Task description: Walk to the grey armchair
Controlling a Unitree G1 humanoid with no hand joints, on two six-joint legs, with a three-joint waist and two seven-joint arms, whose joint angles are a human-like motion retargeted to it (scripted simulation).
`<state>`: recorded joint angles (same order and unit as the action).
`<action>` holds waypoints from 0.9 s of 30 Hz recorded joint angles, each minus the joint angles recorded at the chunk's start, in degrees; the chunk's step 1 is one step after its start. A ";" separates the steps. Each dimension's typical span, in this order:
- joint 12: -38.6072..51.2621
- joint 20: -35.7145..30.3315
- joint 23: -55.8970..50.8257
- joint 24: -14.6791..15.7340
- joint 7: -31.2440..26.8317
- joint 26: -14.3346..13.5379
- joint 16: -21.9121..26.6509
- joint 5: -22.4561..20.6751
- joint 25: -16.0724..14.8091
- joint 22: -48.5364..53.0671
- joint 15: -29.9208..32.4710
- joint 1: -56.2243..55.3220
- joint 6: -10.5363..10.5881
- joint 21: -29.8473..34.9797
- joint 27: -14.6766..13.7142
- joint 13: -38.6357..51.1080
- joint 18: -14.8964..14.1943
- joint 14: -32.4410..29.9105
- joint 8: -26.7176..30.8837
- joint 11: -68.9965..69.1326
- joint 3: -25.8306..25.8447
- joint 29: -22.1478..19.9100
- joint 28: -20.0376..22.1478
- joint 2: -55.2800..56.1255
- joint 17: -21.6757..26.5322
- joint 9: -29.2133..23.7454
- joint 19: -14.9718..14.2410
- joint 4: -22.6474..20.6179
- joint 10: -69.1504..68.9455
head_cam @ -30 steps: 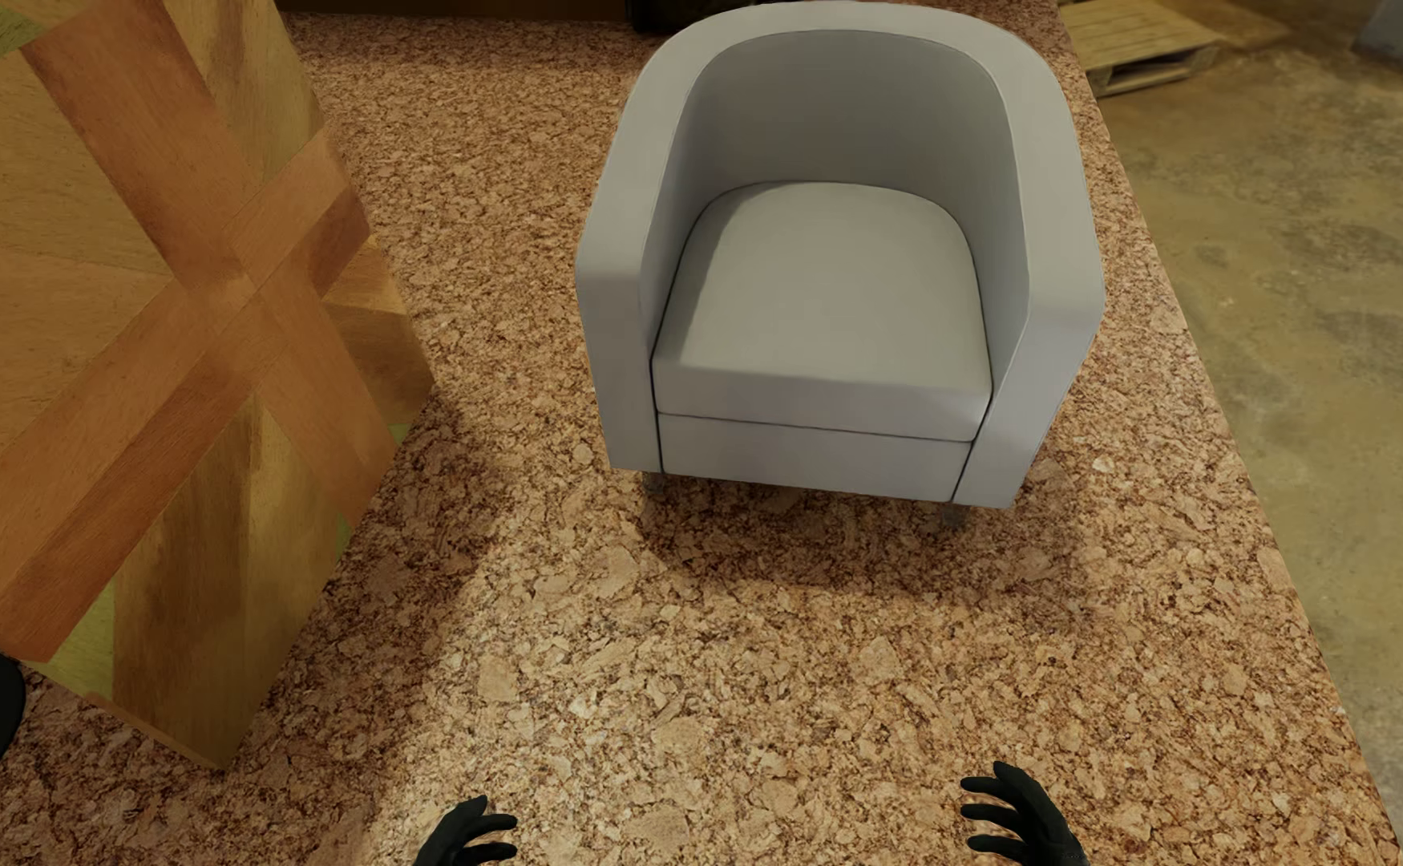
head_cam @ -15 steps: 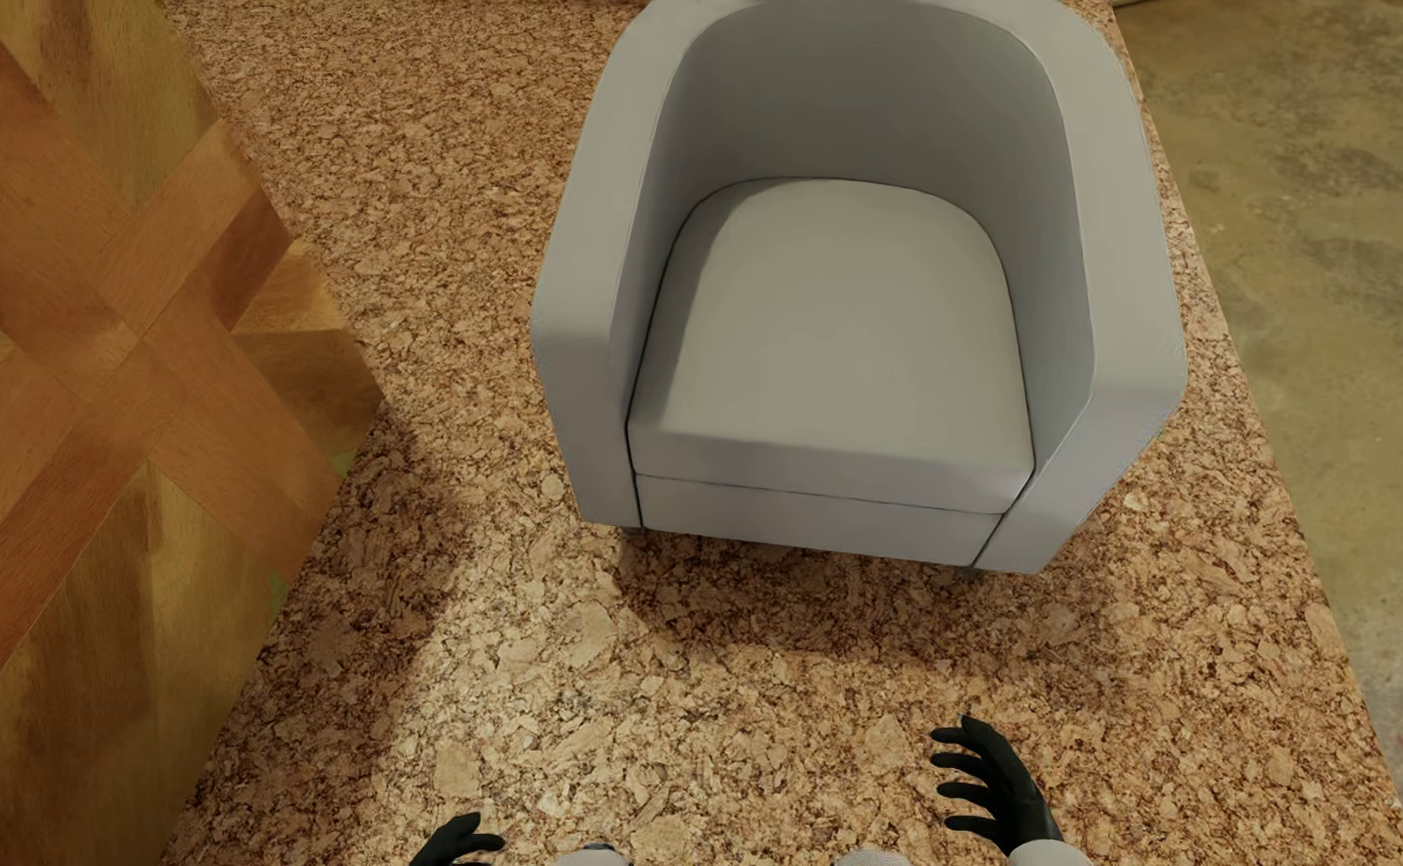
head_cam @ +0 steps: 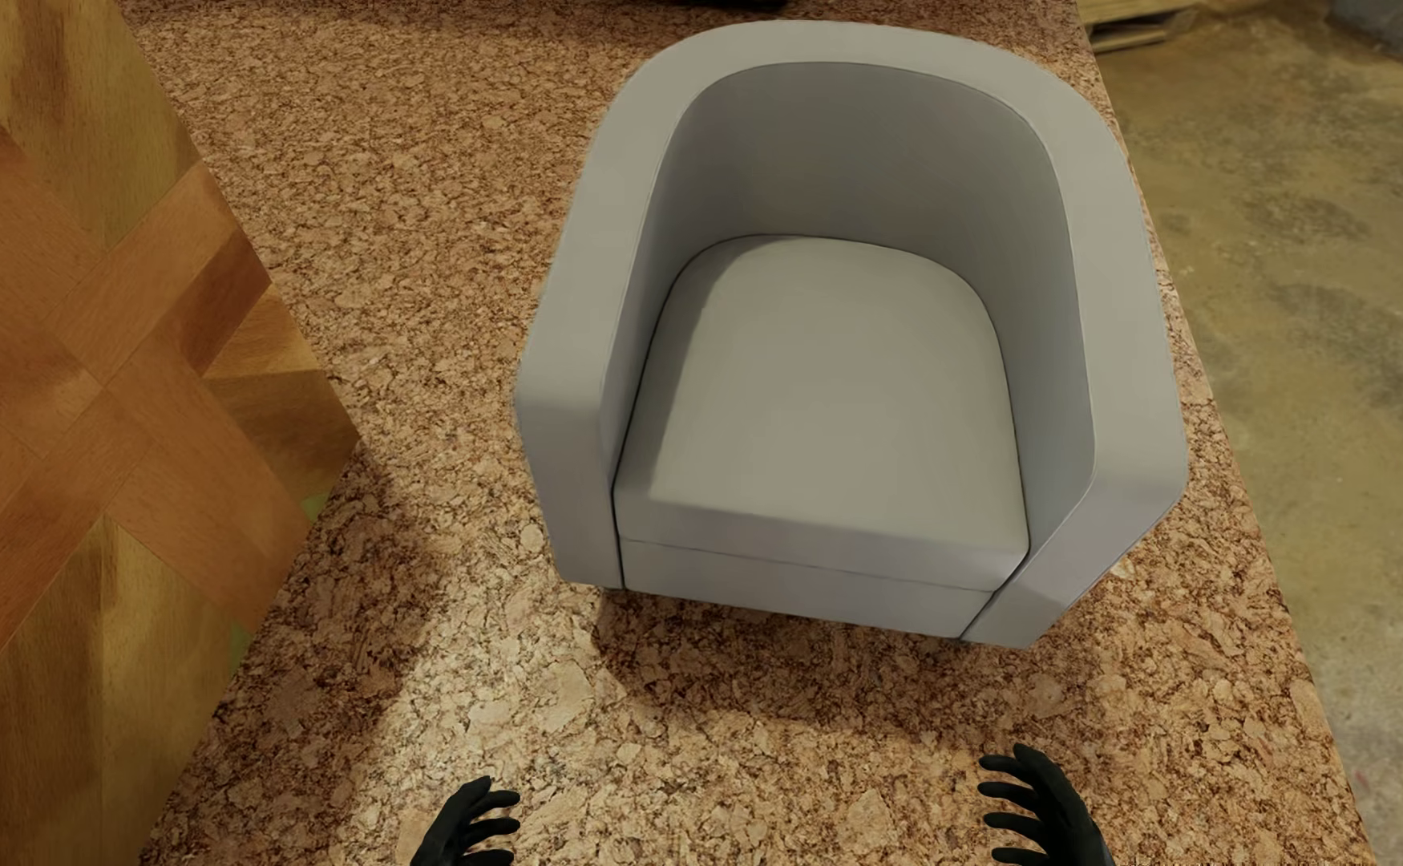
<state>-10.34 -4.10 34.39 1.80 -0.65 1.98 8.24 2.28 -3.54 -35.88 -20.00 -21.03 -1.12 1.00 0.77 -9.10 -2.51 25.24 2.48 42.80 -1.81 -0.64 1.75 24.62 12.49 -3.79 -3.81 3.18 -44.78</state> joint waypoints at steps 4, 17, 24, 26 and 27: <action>-0.87 0.56 -0.13 1.31 -0.91 0.75 1.87 0.41 -0.69 0.45 1.45 0.87 0.15 1.39 -0.26 0.45 0.03 -1.43 -0.74 -2.18 -0.94 -1.15 -0.54 -1.33 -2.16 0.71 -0.04 -0.46 2.02; 0.21 1.64 1.39 0.29 -0.64 4.06 0.65 0.44 1.04 -0.87 3.00 1.32 1.84 0.00 -0.83 0.57 -0.80 -4.05 -0.67 -3.58 -1.15 2.41 -0.47 -0.72 -1.08 1.50 0.81 -0.42 5.55; 0.20 0.38 0.04 -0.84 -0.10 -0.73 1.51 -0.17 2.16 -0.16 2.69 1.56 1.50 -0.10 1.18 0.10 -1.39 -4.01 -0.19 -2.67 1.29 -0.99 0.36 -0.15 -0.90 0.84 1.41 0.16 5.67; 1.79 1.64 -0.52 -0.18 -0.12 0.25 0.63 -0.57 2.06 -0.97 3.18 2.14 1.60 0.12 1.64 -0.13 -1.59 -4.31 -0.32 -3.60 1.16 -1.86 1.61 -0.82 -2.22 0.92 1.61 0.59 6.32; 1.53 0.46 0.13 -0.32 -0.14 1.03 0.63 -0.43 1.85 -0.27 2.99 1.88 1.28 0.59 1.45 -0.16 -1.65 -4.39 -0.33 -3.31 0.30 -1.75 2.01 -0.37 -2.97 1.58 1.69 0.46 6.48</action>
<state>-8.81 -3.64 34.52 1.48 -0.80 3.01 8.88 1.84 -1.69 -36.15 -17.01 -19.15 0.16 1.59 2.22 -9.26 -4.16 20.86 2.15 39.49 -1.51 -2.40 3.75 24.25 9.53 -2.20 -2.12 3.64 -38.30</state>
